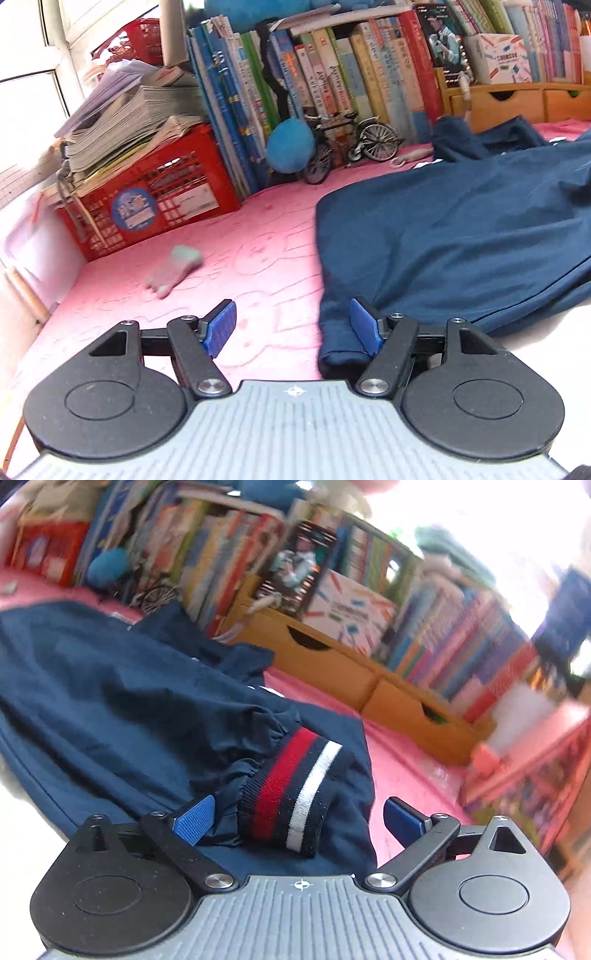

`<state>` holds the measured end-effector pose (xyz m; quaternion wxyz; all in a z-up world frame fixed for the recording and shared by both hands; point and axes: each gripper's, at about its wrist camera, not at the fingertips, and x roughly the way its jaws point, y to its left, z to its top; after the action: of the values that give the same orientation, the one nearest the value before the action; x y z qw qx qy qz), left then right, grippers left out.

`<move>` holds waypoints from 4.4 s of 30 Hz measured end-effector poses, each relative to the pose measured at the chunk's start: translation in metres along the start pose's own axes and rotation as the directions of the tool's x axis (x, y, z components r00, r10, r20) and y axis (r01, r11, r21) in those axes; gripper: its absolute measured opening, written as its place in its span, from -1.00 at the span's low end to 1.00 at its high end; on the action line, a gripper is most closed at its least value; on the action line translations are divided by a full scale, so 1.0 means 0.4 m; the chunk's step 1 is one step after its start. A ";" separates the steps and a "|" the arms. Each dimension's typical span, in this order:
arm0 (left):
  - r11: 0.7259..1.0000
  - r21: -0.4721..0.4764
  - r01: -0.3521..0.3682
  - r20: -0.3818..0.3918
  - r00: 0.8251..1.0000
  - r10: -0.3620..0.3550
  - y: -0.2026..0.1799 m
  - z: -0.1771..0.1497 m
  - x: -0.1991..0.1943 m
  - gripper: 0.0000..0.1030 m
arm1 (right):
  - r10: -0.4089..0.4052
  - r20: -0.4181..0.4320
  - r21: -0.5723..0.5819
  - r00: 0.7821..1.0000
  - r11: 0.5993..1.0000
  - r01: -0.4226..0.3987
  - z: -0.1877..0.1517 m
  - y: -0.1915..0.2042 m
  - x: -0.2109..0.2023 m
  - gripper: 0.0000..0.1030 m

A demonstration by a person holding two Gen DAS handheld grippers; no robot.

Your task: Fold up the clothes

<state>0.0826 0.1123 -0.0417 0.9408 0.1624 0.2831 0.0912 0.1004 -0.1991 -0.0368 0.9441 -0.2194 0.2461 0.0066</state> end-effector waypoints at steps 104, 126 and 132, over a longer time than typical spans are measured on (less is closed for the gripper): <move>0.841 -0.079 0.536 0.117 0.843 -0.526 0.086 -0.021 -0.092 0.72 | 0.430 0.015 -0.192 0.903 0.887 -0.419 0.080 -0.012 -0.007 0.66; 0.863 -0.183 0.471 -0.007 0.877 -0.480 0.071 -0.040 -0.003 0.85 | 0.410 0.010 0.403 0.912 0.833 -0.379 0.062 -0.104 0.125 0.47; 0.877 -0.156 0.454 -0.023 0.886 -0.463 0.057 -0.038 -0.003 0.92 | 0.320 0.010 0.150 0.947 0.936 -0.318 0.055 -0.077 0.047 0.66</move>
<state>0.0712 0.1369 -0.0447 0.9360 0.0187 0.3341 -0.1088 0.1308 -0.2194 -0.0156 0.9424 -0.1053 0.2852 0.1395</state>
